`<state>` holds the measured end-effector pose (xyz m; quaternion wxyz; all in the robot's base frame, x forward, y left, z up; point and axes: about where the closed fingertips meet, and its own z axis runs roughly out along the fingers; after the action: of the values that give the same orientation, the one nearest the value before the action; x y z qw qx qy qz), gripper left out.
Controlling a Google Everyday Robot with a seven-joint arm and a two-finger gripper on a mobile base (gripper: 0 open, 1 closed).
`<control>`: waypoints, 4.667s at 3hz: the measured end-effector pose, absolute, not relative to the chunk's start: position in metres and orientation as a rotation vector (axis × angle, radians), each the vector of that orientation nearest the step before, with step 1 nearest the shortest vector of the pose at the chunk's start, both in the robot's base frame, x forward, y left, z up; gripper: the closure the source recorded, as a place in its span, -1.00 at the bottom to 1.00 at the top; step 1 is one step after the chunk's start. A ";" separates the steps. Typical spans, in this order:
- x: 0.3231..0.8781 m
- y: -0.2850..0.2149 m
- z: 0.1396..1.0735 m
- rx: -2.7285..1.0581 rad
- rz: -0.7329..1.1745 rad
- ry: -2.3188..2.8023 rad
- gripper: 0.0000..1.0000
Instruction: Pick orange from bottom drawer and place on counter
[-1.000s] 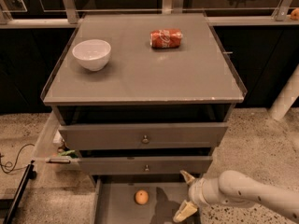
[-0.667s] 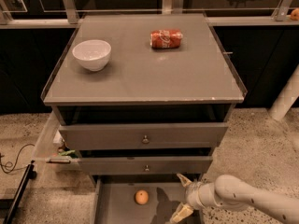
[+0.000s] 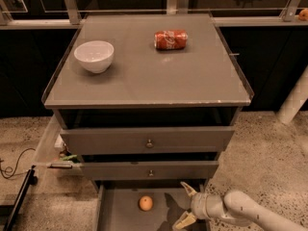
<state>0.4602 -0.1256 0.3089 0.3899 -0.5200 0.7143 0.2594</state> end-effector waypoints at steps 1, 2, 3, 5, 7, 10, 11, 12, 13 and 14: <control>0.467 -0.123 0.284 -1.268 0.689 1.799 -1.00; 0.467 -0.123 0.284 -1.268 0.689 1.799 -1.00; 0.470 -0.105 0.270 -1.305 0.658 1.785 -1.00; 0.485 -0.047 0.235 -1.411 0.620 1.684 -1.00; 0.490 -0.011 0.213 -1.476 0.664 1.584 -1.00; 0.503 0.008 0.165 -1.503 0.764 1.593 -1.00; 0.507 0.012 0.154 -1.487 0.789 1.606 -1.00; 0.510 0.019 0.143 -1.468 0.817 1.621 -1.00; 0.511 0.019 0.141 -1.466 0.819 1.623 -0.74; 0.511 0.019 0.141 -1.466 0.819 1.623 -0.25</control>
Offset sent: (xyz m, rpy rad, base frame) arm 0.0055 0.0022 -0.0202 0.0429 -0.0014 -0.0155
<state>0.5113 0.0195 0.1414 0.3924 -0.5774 0.6392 0.3228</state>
